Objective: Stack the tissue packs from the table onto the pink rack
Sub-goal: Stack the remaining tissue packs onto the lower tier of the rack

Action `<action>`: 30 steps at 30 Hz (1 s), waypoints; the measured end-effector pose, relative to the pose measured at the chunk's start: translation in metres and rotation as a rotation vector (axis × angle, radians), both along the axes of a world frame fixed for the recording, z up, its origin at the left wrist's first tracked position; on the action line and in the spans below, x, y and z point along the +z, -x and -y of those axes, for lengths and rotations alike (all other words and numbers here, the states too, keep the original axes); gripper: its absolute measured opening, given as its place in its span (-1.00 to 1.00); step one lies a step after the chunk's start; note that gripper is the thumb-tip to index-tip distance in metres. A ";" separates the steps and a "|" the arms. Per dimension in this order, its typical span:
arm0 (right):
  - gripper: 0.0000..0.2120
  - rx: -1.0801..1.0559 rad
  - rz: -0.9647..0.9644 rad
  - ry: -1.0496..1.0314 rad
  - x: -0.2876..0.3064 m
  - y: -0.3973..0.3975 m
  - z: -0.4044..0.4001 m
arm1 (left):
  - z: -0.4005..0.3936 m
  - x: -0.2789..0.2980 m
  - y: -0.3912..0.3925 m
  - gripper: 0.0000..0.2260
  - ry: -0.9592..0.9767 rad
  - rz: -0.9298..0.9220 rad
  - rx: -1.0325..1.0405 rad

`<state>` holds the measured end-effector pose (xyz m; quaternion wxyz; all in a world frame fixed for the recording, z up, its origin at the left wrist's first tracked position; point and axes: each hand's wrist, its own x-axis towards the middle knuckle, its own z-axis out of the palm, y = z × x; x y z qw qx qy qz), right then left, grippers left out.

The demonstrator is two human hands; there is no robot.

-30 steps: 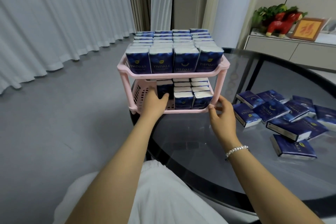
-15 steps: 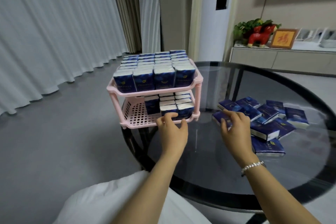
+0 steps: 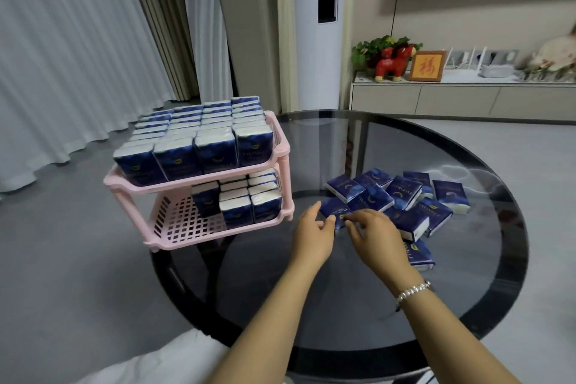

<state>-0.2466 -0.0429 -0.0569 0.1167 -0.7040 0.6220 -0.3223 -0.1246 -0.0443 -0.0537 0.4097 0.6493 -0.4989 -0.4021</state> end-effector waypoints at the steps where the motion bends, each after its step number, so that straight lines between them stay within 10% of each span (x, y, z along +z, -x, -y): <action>1: -0.80 0.009 0.034 -0.022 0.000 0.000 0.000 | 0.004 0.000 -0.002 -0.50 -0.024 0.011 -0.029; 10: -0.88 0.052 0.166 -0.049 0.010 0.008 -0.005 | 0.016 -0.002 -0.010 -0.65 -0.041 0.134 -0.060; 17: -0.80 0.121 0.127 0.004 0.029 0.017 0.007 | -0.013 0.003 -0.022 -0.79 -0.061 -0.287 -0.034; 23: -0.51 -0.273 -0.412 -0.274 0.035 0.032 0.045 | -0.022 0.007 -0.032 -0.74 0.030 -0.538 0.062; 30: -0.61 -0.151 -0.218 -0.299 0.036 0.025 0.046 | -0.019 0.005 -0.031 -0.82 0.000 -0.574 0.023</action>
